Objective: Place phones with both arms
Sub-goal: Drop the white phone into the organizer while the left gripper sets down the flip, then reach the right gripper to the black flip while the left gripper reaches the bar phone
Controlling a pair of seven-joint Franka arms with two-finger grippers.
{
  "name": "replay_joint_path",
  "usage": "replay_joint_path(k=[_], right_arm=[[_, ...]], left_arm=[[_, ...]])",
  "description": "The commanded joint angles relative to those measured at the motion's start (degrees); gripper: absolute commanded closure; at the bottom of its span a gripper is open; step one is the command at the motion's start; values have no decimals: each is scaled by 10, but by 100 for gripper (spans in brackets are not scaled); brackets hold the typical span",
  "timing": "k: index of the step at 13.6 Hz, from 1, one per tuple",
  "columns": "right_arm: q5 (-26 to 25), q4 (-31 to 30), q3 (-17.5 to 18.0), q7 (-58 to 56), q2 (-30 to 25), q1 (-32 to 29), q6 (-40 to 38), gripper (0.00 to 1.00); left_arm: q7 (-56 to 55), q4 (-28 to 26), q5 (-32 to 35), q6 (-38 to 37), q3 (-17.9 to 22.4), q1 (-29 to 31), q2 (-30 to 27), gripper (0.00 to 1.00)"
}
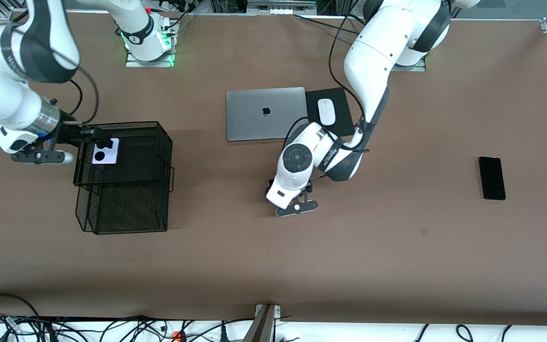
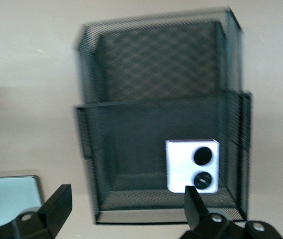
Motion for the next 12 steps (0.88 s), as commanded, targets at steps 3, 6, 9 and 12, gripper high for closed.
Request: replay_joint_path(k=[3,6,9,12], right_arm=[[13,151,4,128,137,104,-16,0],[89,270,59,163,271,104,-11,0],[199,346,80,222,376,113,45,0],[195,343,126,238,426,118,168,0]], left_arm=[[135,-75,-1,-110,-2,63,-95,0],[225,-148,18,-111,2,99,-142,0],[326,-251,56,-104,0,151,-215,0],[434,-317,73,-105,1,208,-276,0]])
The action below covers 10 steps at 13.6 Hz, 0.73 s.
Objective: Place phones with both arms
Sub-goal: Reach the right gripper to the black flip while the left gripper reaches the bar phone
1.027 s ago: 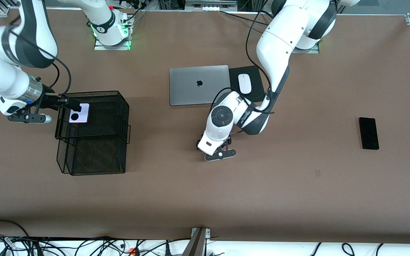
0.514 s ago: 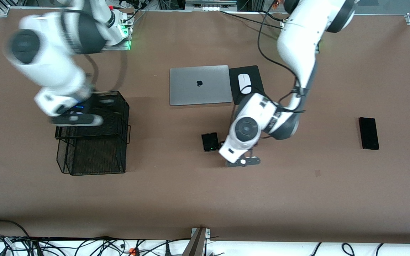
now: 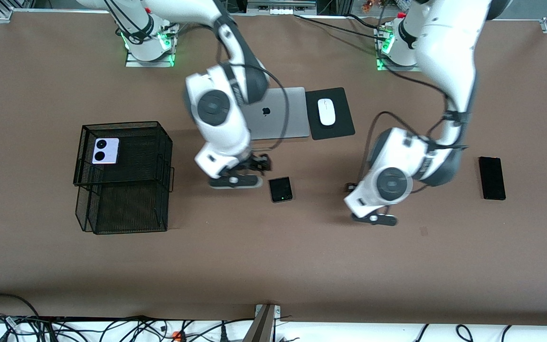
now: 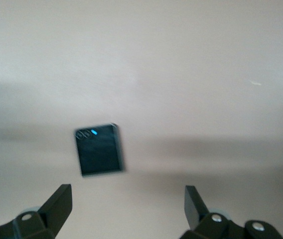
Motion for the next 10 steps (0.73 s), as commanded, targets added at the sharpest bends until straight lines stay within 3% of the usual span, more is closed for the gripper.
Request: replay_joint_path(k=[1,5,10], right_arm=[[6,28,17,14,55,3,67,0],[-19,27,20,16,106,21,161,0],[-19,26,20,16,149,35,224,0]], left_arm=[[82,-110,42,12,-7,52,-92,0],[219,-204,50,65,-7,138,-159,0],[348,-323,50,206,-12,268,-201,0]])
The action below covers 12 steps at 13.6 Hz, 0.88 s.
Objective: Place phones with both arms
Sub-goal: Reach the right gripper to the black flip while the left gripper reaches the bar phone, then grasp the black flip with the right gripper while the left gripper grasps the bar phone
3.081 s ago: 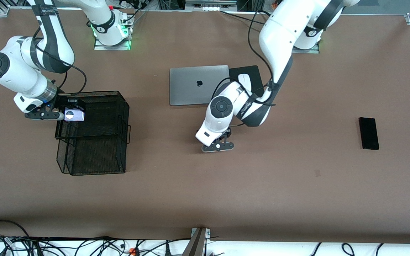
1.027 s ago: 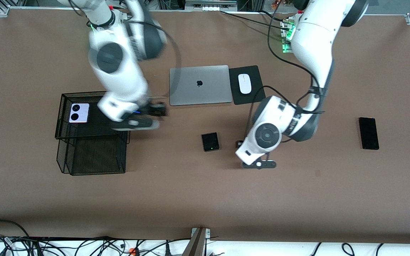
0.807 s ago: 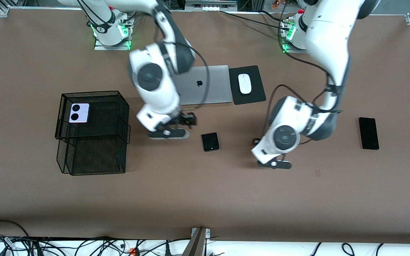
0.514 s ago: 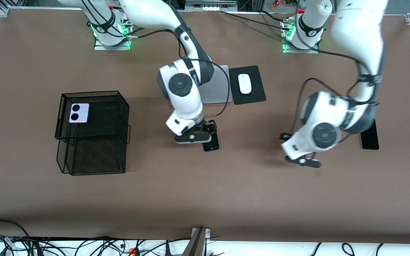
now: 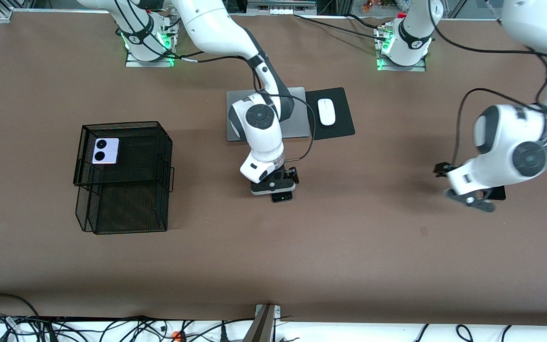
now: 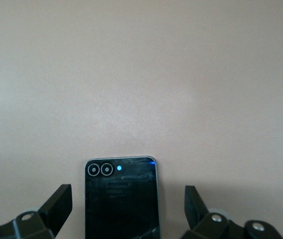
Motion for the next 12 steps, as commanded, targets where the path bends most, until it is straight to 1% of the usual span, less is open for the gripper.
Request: replay_joint_path(k=[1,4,6,8,10,12], right_arm=[[-10,16,-3,11,25,5,24,0],[-10,15,-2,11,41,8,56,0],[-8,13,-2,11,45,8,59,0],[-9,12,-2,15,45,10,59,0],[-10,12,-2,16,46,12,59,0],[-10,12,-2,16,47,13,59,0]], left_arm=[[33,-82,7,66,-12,56,-33,0],[29,-126,2,129,-13,99,-35,0],[37,-142,2,160,-12,124,-32,0],[42,-146,1,177,-13,150,-28,0],[35,-140,0,197,-13,170,-11,0],[34,-138,-29,232,-13,186,10,0]])
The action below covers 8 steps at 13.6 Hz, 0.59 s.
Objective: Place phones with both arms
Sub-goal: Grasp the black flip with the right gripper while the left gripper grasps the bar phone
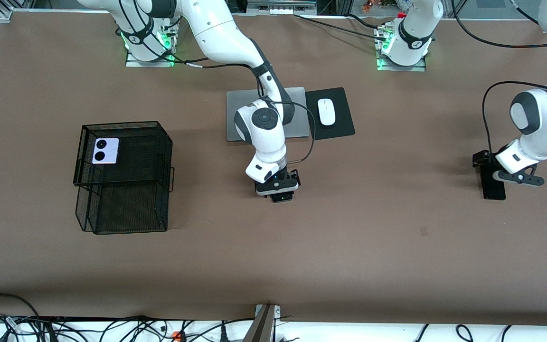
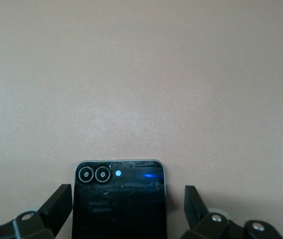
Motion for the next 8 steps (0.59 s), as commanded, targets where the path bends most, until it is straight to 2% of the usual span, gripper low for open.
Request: replay_joint_path(k=[1,5,8], right_arm=[[-9,10,-2,16,10,3,4,0],[-9,5,-2,17,17,6,25,0],[-9,5,-2,17,17,6,28,3]], left_arm=[[5,-2,-41,46,-10,20,24,0],[6,54,-50,53,-9,27,75,0],[12,71,-49,54,-9,31,89,0]])
